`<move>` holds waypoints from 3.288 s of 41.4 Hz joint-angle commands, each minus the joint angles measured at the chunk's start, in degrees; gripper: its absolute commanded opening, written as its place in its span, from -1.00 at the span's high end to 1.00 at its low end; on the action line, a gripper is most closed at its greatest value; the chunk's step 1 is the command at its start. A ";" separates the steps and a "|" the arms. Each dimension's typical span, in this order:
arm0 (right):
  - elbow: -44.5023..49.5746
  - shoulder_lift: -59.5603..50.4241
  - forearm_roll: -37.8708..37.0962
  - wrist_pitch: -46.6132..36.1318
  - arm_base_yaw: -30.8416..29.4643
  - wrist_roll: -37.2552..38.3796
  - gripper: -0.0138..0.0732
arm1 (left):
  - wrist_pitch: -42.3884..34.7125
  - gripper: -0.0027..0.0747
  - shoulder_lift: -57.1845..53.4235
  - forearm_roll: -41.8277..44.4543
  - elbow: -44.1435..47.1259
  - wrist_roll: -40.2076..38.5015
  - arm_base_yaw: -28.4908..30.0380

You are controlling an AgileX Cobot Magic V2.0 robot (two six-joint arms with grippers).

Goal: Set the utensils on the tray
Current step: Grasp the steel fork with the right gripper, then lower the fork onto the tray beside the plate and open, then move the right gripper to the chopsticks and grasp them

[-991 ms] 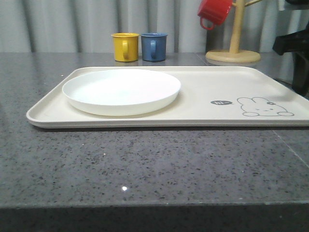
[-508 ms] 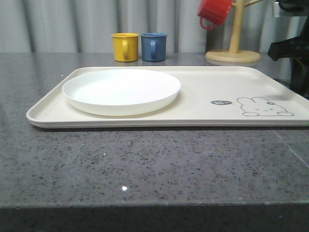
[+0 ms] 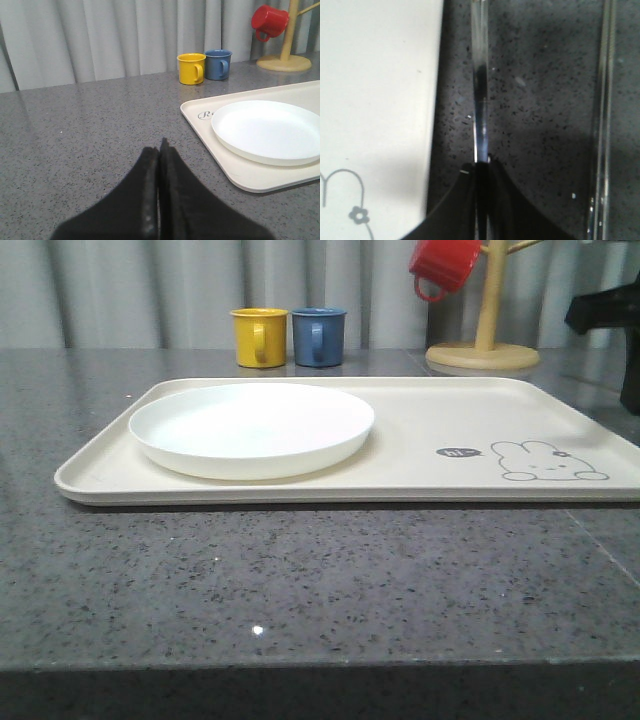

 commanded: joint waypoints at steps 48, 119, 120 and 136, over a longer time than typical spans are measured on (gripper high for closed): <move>-21.77 12.20 -9.79 9.87 26.49 33.36 0.67 | -5.17 0.98 0.51 -0.54 -1.54 -0.63 0.14; -12.48 -3.67 -3.21 14.89 -4.96 3.78 -0.09 | -5.07 0.98 0.51 -0.54 -1.54 -0.63 0.14; -11.54 -3.56 -3.04 14.62 -6.05 3.00 -0.09 | -5.07 0.98 0.51 -0.54 -1.54 -0.63 0.14; -8.09 1.93 3.67 14.69 -13.84 -8.82 -0.09 | -5.07 0.98 0.51 -0.54 -1.54 -0.63 0.14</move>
